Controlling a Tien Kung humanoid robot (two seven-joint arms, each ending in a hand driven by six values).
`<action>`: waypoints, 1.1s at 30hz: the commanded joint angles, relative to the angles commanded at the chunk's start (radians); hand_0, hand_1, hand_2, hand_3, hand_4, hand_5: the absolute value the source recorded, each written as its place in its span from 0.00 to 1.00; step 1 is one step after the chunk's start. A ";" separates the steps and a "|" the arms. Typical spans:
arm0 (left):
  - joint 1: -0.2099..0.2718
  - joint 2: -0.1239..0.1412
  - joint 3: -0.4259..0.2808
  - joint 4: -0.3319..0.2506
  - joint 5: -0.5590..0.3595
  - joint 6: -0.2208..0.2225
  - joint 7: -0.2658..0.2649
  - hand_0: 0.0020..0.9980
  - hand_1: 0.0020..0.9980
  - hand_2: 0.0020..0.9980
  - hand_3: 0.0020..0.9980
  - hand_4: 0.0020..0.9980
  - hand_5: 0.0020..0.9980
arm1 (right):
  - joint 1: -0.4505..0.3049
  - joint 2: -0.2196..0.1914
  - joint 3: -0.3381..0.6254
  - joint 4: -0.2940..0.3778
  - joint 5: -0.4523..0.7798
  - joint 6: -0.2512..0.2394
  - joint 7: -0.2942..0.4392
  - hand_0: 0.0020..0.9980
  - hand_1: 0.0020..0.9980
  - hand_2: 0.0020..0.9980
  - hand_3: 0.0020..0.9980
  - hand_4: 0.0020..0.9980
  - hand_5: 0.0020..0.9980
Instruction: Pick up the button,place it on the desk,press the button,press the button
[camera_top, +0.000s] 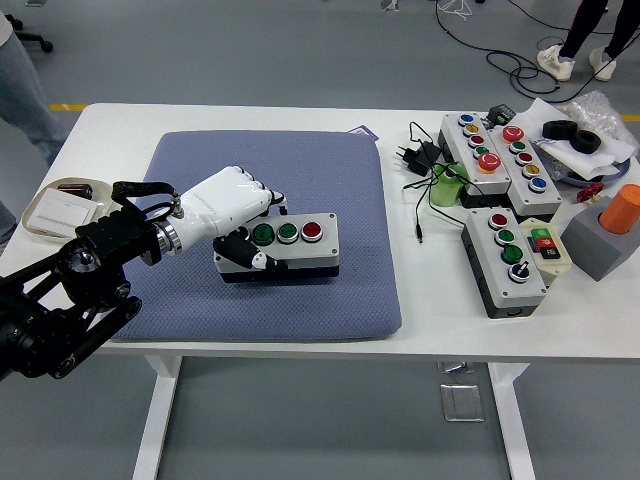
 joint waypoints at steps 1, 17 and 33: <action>-0.001 0.000 0.005 0.005 0.000 0.005 -0.002 0.45 0.40 0.35 0.34 0.66 0.00 | 0.000 0.000 0.002 0.000 -0.003 0.000 -0.001 0.63 0.48 0.54 0.58 0.28 0.02; -0.004 0.000 0.017 0.048 0.000 -0.028 -0.005 0.49 0.63 0.65 0.64 0.86 0.25 | -0.006 0.001 0.002 0.000 -0.008 0.001 -0.003 0.63 0.48 0.54 0.58 0.28 0.02; 0.000 0.002 -0.011 0.037 0.000 -0.105 -0.005 0.82 0.87 0.93 0.78 0.98 0.38 | -0.002 0.001 0.007 0.000 -0.013 0.002 -0.003 0.63 0.48 0.54 0.58 0.28 0.02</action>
